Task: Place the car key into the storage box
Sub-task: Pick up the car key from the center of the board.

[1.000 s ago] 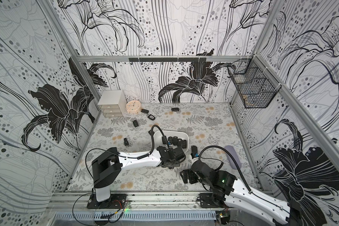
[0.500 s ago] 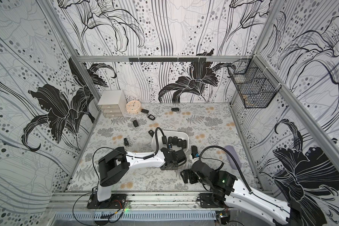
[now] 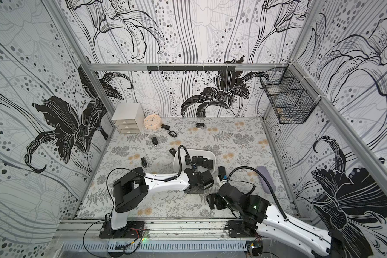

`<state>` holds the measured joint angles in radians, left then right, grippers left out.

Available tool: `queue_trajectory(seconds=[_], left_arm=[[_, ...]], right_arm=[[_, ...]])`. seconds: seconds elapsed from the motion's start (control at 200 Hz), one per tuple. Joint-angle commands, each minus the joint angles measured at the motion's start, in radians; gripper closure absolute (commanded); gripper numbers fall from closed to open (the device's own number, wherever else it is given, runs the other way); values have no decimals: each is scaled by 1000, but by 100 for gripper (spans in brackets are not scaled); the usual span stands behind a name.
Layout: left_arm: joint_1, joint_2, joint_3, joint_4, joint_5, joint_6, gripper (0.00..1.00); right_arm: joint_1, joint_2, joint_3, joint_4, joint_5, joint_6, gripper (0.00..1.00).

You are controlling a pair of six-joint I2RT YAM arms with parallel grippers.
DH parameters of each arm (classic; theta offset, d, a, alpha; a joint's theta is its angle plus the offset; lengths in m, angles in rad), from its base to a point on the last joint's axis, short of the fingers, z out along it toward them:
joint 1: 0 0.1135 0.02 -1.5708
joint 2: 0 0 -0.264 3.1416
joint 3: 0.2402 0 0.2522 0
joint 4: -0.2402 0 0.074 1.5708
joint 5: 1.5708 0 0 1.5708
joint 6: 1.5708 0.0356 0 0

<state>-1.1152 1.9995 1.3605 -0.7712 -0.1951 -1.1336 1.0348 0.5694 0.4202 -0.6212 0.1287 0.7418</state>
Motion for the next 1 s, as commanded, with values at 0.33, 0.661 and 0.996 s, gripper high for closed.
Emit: queue_trajectory(seconds=[0.33, 0.661, 0.996], left_arm=[[-24, -199, 12, -189, -91, -69, 74], [64, -240, 113, -272, -104, 26, 74], [249, -183, 189, -238, -54, 248, 74]], right_arm=[[4, 33, 9, 90, 5, -36, 0], [3, 79, 39, 199, 4, -66, 0], [-4, 148, 112, 222, 73, -83, 0]])
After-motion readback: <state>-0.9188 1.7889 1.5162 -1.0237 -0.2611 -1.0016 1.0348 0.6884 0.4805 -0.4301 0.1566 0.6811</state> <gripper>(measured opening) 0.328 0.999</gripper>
